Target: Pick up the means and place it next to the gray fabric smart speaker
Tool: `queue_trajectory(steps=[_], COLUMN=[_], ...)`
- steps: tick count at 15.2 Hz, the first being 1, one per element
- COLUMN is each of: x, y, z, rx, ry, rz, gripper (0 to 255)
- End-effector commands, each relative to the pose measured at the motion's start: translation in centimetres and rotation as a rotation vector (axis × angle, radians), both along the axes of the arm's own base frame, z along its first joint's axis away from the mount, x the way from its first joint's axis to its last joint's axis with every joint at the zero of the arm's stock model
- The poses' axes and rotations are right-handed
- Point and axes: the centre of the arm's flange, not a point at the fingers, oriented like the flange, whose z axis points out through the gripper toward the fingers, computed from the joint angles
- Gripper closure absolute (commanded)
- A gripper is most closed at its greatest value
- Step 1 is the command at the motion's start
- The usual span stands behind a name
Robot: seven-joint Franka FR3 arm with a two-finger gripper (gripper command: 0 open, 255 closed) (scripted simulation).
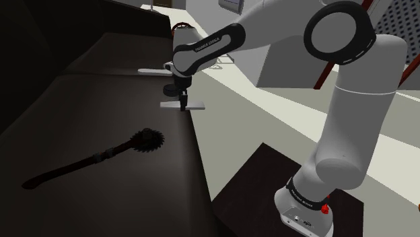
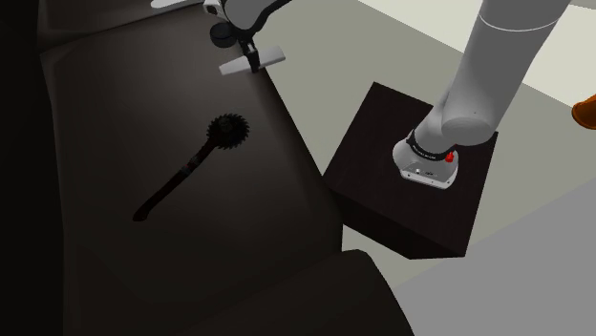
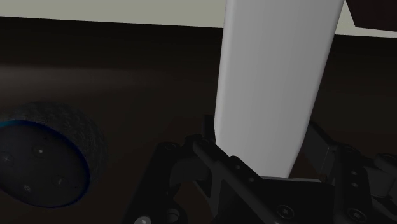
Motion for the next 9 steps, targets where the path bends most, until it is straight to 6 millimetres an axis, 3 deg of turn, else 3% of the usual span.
queue_trajectory(steps=[1,7,8,9], x=[-0.1,-0.09,-0.09,-0.1], y=[0.15,0.15,0.15,0.15], z=[-0.34,-0.34,-0.34,-0.34], rx=[0.0,0.0,0.0,0.0], ry=[-0.001,-0.001,-0.001,-0.001], rz=[0.0,0.0,0.0,0.0], gripper=[255,255,0,0])
